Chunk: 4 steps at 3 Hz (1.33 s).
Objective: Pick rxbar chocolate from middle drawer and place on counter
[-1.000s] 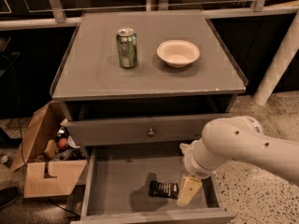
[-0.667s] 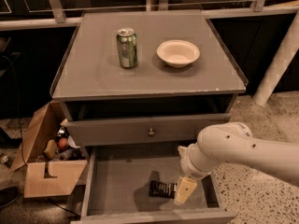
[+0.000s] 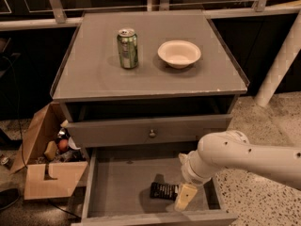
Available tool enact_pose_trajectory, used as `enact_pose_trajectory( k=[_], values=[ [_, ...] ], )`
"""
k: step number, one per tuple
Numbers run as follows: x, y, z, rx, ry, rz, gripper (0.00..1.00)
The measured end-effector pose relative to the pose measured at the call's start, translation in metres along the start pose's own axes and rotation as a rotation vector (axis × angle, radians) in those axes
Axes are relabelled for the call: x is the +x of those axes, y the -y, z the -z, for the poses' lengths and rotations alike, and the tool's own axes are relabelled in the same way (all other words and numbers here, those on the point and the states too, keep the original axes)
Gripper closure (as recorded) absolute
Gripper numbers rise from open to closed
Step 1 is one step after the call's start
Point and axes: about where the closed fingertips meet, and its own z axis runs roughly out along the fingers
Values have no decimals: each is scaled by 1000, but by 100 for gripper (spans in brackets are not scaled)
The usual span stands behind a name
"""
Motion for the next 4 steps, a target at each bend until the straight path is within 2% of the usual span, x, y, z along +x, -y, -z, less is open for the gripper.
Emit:
enact_pose_trajectory(
  k=[1, 2, 3, 4],
  values=[
    [1, 4, -34, -19, 17, 0, 0],
    [-3, 27, -101, -37, 66, -7, 0],
    [-2, 26, -104, -39, 67, -8, 0],
    [7, 34, -122, -40, 71, -32, 0]
  ],
)
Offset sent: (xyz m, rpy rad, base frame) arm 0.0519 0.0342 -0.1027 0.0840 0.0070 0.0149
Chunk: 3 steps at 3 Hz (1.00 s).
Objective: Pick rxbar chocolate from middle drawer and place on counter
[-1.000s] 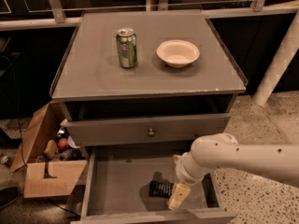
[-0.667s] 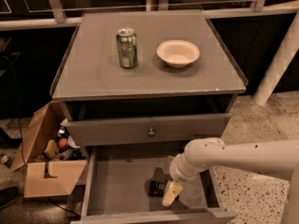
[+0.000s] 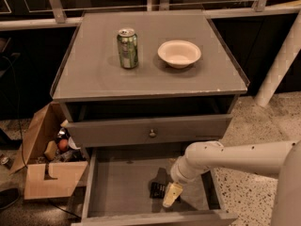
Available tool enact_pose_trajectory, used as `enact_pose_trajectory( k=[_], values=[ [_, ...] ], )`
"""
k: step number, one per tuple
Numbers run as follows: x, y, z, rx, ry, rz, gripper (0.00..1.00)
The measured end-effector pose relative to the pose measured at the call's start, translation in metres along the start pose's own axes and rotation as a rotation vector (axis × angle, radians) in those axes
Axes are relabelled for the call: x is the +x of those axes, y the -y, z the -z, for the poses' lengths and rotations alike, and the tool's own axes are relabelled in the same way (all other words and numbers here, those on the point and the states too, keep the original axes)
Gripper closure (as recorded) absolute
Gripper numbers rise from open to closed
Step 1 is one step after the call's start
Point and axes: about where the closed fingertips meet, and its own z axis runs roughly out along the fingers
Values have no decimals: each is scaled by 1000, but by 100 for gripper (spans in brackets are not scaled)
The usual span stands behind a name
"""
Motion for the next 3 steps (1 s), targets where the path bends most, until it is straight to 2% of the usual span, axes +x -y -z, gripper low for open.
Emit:
enact_pose_trajectory(
  k=[2, 3],
  values=[
    [19, 20, -25, 6, -2, -26, 0],
    [31, 21, -47, -14, 4, -76, 0]
  ],
)
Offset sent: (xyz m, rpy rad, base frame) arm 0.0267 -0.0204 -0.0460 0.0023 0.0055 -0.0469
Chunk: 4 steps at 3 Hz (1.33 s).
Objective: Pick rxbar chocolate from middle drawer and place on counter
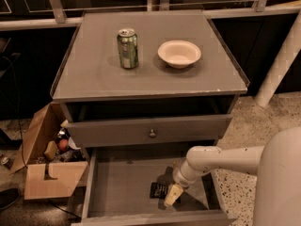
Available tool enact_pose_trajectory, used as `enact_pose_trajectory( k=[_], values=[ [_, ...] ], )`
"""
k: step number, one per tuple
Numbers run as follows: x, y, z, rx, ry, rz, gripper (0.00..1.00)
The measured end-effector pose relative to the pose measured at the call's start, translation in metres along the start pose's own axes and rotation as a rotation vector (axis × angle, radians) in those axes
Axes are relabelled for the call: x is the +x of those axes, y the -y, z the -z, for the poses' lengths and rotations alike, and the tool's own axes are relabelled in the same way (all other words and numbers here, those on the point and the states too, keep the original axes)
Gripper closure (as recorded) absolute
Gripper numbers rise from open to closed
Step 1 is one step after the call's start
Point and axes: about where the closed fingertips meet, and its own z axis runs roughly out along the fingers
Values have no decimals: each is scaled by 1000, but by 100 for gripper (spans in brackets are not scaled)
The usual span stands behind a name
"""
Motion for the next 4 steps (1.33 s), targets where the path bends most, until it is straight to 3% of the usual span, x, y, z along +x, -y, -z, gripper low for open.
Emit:
enact_pose_trajectory(
  k=[4],
  values=[
    [7, -18, -32, -51, 22, -3, 0]
  ],
)
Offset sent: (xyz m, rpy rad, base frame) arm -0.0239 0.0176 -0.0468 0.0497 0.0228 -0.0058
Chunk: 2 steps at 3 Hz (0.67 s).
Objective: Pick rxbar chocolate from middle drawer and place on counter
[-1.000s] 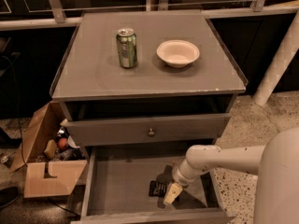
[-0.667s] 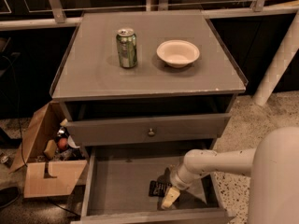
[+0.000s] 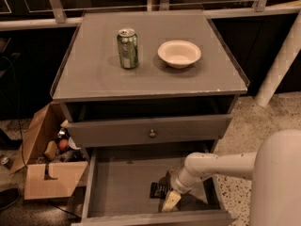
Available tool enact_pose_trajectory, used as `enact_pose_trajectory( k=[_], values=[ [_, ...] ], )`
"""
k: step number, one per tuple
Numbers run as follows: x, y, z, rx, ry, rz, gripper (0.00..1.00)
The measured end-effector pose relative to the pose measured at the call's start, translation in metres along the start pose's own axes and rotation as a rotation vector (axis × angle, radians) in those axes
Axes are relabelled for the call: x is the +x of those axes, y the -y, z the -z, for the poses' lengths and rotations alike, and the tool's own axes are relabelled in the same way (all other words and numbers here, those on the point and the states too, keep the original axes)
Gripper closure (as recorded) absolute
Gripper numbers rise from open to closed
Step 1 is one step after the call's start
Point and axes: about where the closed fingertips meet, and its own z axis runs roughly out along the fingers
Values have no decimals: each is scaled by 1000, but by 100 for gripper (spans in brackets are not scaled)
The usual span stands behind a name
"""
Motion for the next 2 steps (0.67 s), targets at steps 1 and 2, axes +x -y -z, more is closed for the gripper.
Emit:
enact_pose_trajectory(
  k=[1, 2],
  values=[
    [2, -3, -6, -16, 5, -4, 0],
    [2, -3, -6, -16, 5, -3, 19]
  ],
)
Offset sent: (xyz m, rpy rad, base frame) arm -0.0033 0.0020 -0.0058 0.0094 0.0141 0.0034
